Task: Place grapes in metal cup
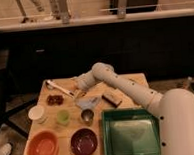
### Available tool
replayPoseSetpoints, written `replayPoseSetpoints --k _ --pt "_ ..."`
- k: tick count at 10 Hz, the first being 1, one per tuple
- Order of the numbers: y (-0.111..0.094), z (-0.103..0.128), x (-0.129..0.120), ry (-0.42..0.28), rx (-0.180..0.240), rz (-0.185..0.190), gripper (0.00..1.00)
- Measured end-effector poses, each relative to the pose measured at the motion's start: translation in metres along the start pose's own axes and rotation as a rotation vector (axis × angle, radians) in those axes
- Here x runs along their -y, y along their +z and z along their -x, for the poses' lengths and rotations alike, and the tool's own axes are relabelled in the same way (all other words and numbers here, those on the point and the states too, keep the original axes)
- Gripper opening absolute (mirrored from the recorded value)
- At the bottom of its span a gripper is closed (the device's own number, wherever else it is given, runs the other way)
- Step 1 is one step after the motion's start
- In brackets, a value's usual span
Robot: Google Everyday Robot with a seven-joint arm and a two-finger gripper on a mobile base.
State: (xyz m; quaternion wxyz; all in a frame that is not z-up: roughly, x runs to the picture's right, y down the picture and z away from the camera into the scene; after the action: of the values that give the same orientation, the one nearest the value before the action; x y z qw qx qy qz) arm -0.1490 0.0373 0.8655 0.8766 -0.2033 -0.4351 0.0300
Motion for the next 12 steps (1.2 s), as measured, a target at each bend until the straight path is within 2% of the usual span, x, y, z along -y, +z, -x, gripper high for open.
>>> replayPoseSetpoints --k 4,6,12 --pt "0.029 -0.01 0.003 -0.004 0.014 0.007 0.8" --pt "0.047 -0.009 0.001 -0.01 0.026 0.036 0.8" --pt "0.081 -0.007 -0.002 -0.034 0.038 0.126 0.8"
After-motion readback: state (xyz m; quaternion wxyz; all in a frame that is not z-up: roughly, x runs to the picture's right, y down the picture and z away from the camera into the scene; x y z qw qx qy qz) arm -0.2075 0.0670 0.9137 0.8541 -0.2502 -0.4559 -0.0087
